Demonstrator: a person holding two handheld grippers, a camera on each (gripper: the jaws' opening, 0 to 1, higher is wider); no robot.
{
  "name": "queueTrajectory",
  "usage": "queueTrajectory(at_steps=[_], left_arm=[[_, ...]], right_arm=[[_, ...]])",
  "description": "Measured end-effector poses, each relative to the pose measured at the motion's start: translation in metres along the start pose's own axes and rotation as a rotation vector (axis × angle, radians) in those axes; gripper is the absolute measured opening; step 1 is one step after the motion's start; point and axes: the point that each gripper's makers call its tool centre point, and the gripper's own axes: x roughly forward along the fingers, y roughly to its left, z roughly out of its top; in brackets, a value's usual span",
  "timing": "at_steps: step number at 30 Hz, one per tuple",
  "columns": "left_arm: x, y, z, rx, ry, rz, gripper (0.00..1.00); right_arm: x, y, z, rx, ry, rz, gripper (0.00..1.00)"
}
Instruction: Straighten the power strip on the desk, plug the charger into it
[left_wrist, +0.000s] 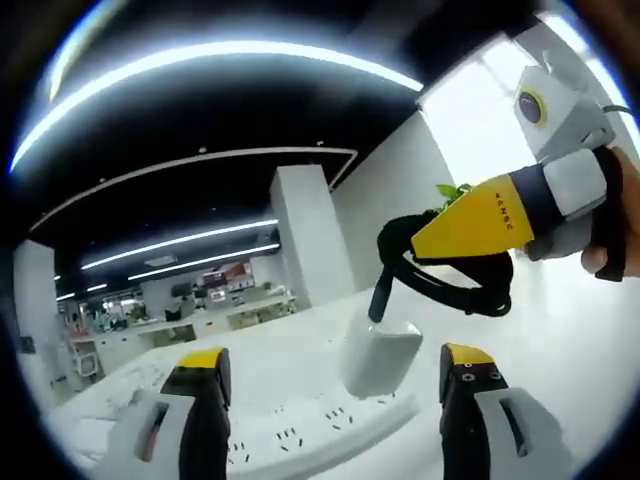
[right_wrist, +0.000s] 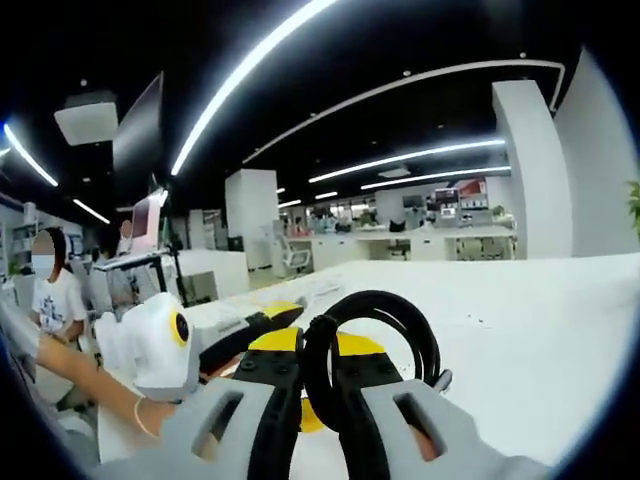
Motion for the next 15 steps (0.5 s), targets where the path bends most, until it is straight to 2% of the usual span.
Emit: queueTrajectory(at_steps=[10,13,15], left_arm=[[0.006,-0.014,0.003,0.056,-0.038,-0.015,0.82],[0.008,-0.015,0.001,0.086,-0.032,-0.013,0.76],[0.009,-0.017,0.001,0.098,-0.029,-0.02,0.68]], right_arm=[[-0.002,-0.002,-0.002,0.007,0.001,-0.004,0.09],[-0.002,-0.002,-0.001,0.009,-0.002,-0.004,0.09],[-0.002,-0.002,-0.001,0.009,-0.002,-0.004,0.09]])
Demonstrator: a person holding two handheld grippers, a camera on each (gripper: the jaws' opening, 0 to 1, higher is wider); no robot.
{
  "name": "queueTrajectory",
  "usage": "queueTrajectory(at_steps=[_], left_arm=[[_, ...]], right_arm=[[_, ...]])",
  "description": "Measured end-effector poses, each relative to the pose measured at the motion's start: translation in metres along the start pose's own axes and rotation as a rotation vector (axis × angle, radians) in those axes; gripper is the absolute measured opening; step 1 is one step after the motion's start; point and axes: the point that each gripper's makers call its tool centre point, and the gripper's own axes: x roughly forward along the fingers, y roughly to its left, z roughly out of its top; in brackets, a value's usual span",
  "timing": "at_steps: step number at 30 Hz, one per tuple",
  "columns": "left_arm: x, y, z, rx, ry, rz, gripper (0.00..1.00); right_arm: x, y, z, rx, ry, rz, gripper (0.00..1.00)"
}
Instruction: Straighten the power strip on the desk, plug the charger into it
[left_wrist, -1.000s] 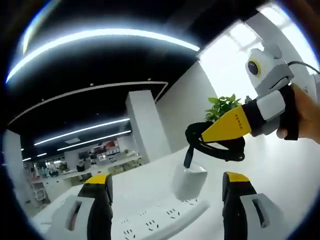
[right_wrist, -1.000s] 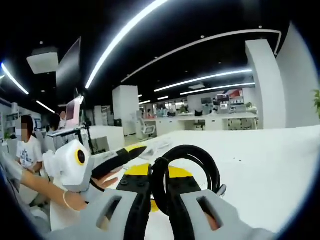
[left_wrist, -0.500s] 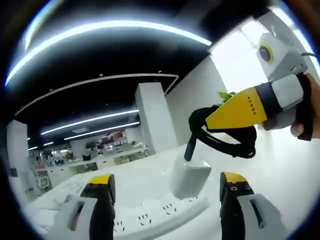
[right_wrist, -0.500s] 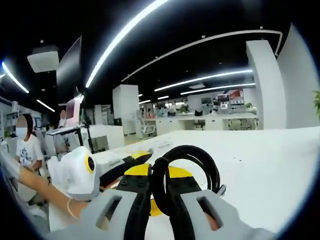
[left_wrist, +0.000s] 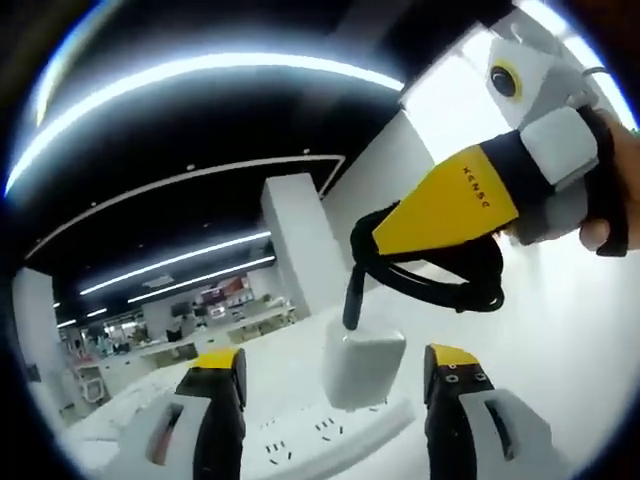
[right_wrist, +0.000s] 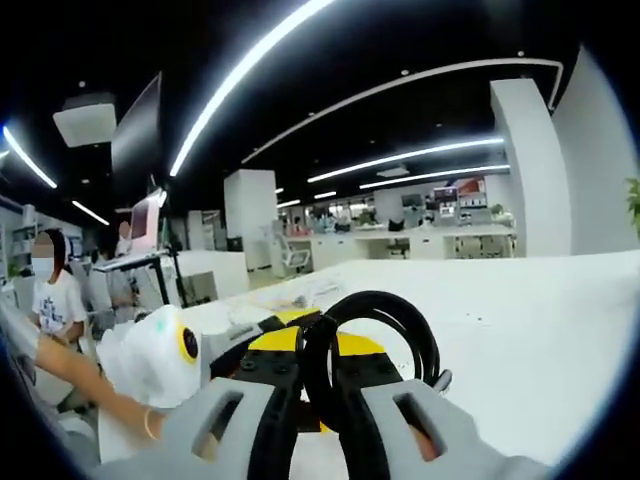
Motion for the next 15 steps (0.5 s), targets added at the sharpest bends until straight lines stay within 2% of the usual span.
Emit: queueTrajectory(at_steps=[2,5,8,12,13,14,15], left_arm=[[0.001,-0.002,-0.002,0.024,0.011,-0.006,0.59],[0.002,-0.003,-0.001,0.04,0.004,-0.015,0.55],[0.002,-0.006,-0.001,0.066,0.005,-0.035,0.44],[0.002,-0.006,-0.002,0.087,0.003,-0.041,0.35],[0.002,-0.01,-0.002,0.103,0.007,-0.067,0.3],[0.002,-0.009,-0.001,0.114,-0.001,-0.058,0.3],[0.002,-0.013,-0.001,0.119,-0.001,-0.075,0.29]], right_arm=[[0.0,0.0,0.0,0.001,0.001,0.003,0.09],[0.0,0.001,-0.001,0.001,0.003,0.004,0.09],[0.001,0.001,-0.002,0.001,0.007,0.006,0.09],[0.002,0.002,-0.002,0.003,0.006,0.009,0.09],[0.002,0.003,-0.002,0.002,0.006,0.01,0.09],[0.002,0.003,-0.002,0.003,0.005,0.011,0.09],[0.002,0.003,-0.003,0.002,0.007,0.011,0.09]])
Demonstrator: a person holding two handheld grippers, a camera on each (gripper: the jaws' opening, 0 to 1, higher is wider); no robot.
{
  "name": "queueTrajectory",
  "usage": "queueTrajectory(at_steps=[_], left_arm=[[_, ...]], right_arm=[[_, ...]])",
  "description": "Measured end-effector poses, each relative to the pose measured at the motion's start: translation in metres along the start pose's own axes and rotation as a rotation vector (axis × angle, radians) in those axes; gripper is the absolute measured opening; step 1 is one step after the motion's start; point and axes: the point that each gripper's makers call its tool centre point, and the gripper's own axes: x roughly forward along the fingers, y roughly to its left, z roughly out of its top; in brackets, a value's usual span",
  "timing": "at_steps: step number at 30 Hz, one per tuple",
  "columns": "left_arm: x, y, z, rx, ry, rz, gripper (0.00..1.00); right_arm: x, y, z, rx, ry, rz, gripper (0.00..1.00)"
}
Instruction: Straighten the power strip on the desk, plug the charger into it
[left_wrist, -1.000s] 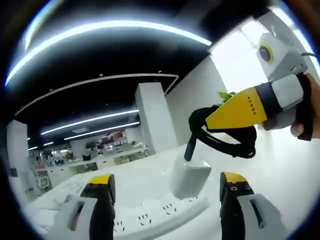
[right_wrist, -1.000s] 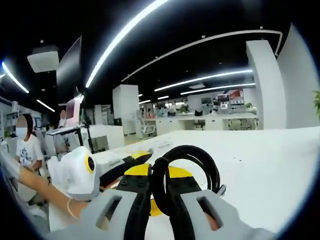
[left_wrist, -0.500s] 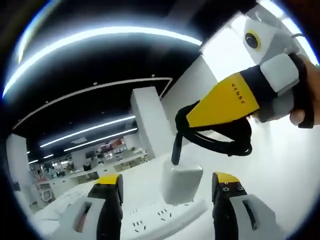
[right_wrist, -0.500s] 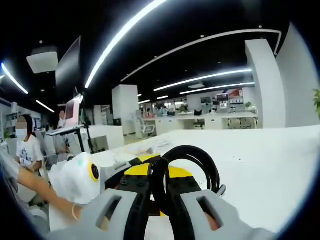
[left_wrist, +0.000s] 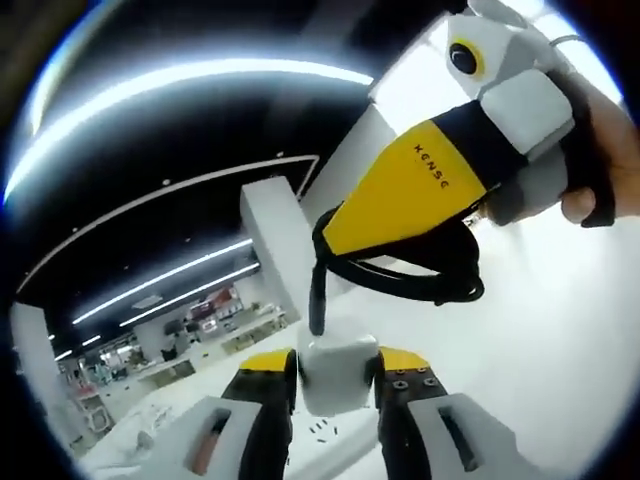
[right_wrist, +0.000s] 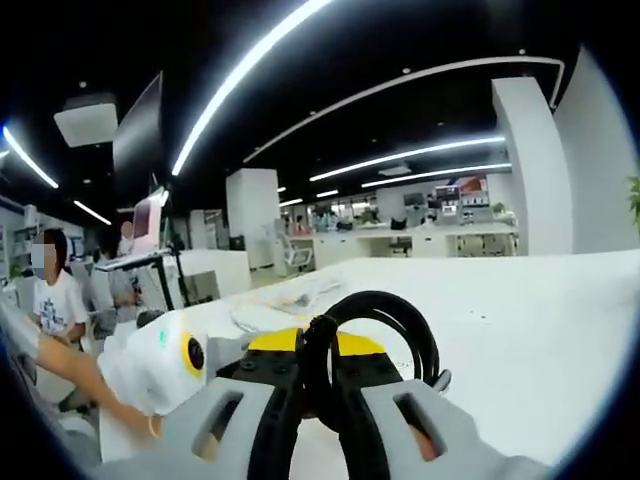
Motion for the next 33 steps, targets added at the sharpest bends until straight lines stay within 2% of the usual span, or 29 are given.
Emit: queueTrajectory(at_steps=[9,15,22,24,28,31,33], left_arm=[[0.003,-0.007,0.0,-0.029,-0.007,-0.085,0.29],[0.004,-0.013,0.002,-0.07,-0.014,-0.188,0.28],[0.004,-0.02,0.0,-0.07,-0.007,-0.361,0.28],[0.002,-0.022,-0.002,-0.089,0.006,-0.418,0.28],[0.002,-0.023,-0.003,-0.103,0.005,-0.489,0.27],[0.005,-0.023,-0.003,-0.15,0.009,-0.587,0.27],[0.007,-0.021,-0.004,-0.149,0.013,-0.613,0.27]], right_arm=[[-0.001,-0.003,-0.001,-0.011,0.006,-0.008,0.09],[-0.003,-0.005,0.0,-0.013,0.002,-0.013,0.09],[-0.001,-0.007,-0.002,-0.008,0.011,-0.011,0.09],[0.0,-0.008,-0.003,-0.011,0.02,-0.01,0.09],[0.003,-0.005,-0.003,-0.035,0.038,-0.01,0.09],[0.005,-0.005,-0.002,-0.052,0.047,-0.017,0.09],[0.005,-0.006,-0.002,-0.055,0.051,-0.021,0.09]])
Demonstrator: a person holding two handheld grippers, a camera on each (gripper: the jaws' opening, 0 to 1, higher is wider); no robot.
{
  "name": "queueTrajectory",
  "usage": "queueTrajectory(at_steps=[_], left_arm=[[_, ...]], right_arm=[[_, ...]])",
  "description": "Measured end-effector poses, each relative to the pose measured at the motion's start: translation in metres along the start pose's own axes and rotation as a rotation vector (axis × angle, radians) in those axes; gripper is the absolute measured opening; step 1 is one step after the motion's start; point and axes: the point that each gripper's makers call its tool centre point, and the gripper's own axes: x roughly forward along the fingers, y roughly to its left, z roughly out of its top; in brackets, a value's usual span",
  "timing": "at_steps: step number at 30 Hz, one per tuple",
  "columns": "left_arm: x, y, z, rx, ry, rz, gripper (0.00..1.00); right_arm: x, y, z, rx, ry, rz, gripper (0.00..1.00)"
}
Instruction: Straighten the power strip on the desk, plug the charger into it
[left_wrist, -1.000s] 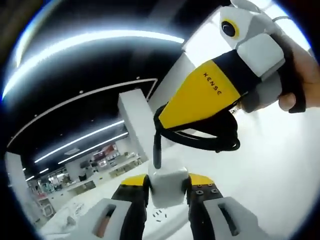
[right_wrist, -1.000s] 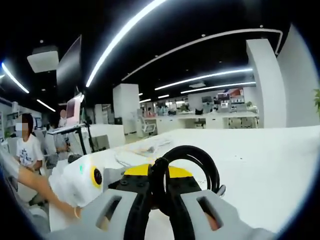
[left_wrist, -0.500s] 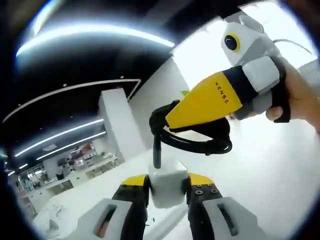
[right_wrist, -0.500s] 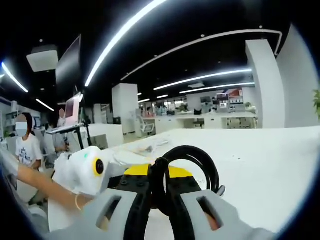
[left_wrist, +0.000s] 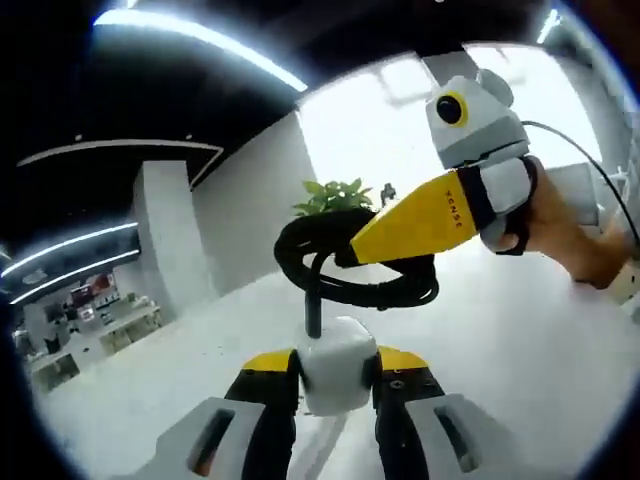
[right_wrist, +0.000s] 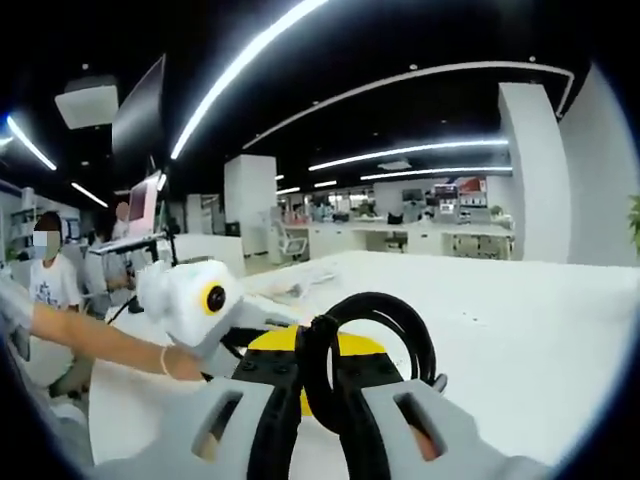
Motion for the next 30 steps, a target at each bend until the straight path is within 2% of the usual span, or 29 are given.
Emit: queueTrajectory(at_steps=[4,11,13,16,18,22,24,30], left_arm=[[0.003,0.011,-0.005,0.042,0.046,-0.094,0.27],[0.013,0.019,-0.01,0.076,0.081,-0.202,0.27],[0.015,0.017,-0.009,0.055,0.077,-0.259,0.27],[0.018,0.02,-0.008,0.042,0.073,-0.293,0.27],[0.018,0.016,-0.009,0.006,0.088,-0.359,0.27],[0.02,0.02,-0.008,-0.003,0.1,-0.408,0.27],[0.019,0.017,-0.008,-0.04,0.098,-0.461,0.27],[0.023,0.018,-0.009,-0.065,0.103,-0.512,0.27]], right_arm=[[0.004,-0.003,-0.002,-0.001,0.019,-0.005,0.09],[0.014,-0.01,-0.006,0.016,0.055,-0.011,0.09],[0.018,-0.013,-0.004,0.022,0.063,-0.013,0.09],[0.021,-0.015,-0.003,0.016,0.077,-0.025,0.09],[0.024,-0.016,-0.002,0.011,0.087,-0.032,0.09],[0.026,-0.019,-0.003,0.008,0.097,-0.046,0.09],[0.028,-0.021,-0.002,0.012,0.098,-0.049,0.1],[0.032,-0.025,-0.003,0.004,0.108,-0.067,0.1]])
